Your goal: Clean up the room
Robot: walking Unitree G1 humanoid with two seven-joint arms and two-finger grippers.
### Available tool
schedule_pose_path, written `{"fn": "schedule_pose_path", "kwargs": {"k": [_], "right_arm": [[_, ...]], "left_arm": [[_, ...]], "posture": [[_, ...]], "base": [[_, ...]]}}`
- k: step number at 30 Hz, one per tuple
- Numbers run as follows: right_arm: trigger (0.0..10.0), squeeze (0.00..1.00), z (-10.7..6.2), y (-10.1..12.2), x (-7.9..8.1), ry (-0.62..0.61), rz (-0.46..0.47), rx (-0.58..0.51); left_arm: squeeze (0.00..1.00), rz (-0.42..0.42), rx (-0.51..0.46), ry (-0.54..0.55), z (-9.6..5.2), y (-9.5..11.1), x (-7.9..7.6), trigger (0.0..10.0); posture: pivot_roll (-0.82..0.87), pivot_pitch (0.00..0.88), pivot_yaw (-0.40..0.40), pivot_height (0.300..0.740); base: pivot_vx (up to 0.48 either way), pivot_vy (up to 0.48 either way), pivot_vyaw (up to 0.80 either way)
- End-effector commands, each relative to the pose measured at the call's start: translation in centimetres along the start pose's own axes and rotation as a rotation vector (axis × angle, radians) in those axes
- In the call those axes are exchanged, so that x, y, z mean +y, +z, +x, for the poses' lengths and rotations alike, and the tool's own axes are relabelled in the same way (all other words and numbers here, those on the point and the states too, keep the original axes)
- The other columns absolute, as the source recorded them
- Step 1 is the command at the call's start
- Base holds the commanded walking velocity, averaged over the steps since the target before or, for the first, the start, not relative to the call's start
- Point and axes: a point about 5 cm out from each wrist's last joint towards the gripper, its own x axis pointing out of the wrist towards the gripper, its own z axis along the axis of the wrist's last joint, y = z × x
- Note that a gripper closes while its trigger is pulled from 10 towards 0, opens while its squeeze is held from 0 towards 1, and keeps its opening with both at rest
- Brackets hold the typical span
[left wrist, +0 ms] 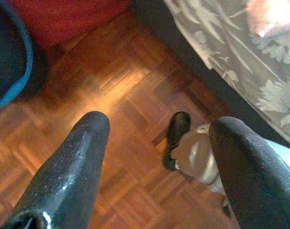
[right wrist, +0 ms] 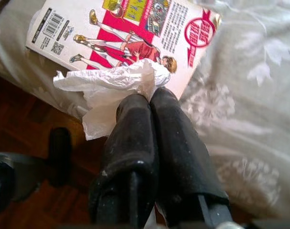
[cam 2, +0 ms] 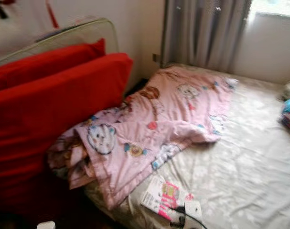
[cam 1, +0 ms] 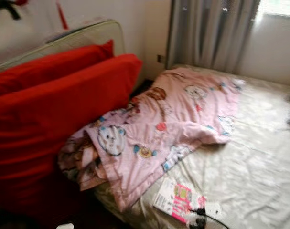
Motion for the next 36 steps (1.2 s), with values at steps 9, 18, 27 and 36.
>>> {"fn": "schedule_pose_path", "kwargs": {"k": [9,18,27,36], "right_arm": [[10.0,0.00,0.3,0.5,0.8,0.006,0.024,0.012],[10.0,0.00,0.3,0.7,0.5,-0.008,0.054,0.002],[10.0,0.00,0.3,0.5,0.4,-0.017,0.051,0.015],[10.0,0.00,0.3,0.9,0.3,-0.022,0.064,0.000]], "left_arm": [[0.00,-0.003,0.019,0.031,0.0,-0.3,0.1,10.0],[0.00,0.013,0.049,-0.011,0.1,-1.1,-2.3,10.0],[0.00,0.021,0.033,-0.005,0.4,-0.2,-2.0,10.0],[0.00,0.026,0.028,-0.006,0.5,0.0,-2.2,10.0]], "posture": [[-0.02,0.062,-0.019,0.740],[-0.03,0.087,-0.037,0.740],[-0.03,0.100,-0.041,0.740],[-0.02,0.106,-0.036,0.740]], "base": [[0.000,0.000,0.80],[0.000,0.000,0.15],[0.000,0.282,0.00],[0.000,-0.056,0.00]]}}
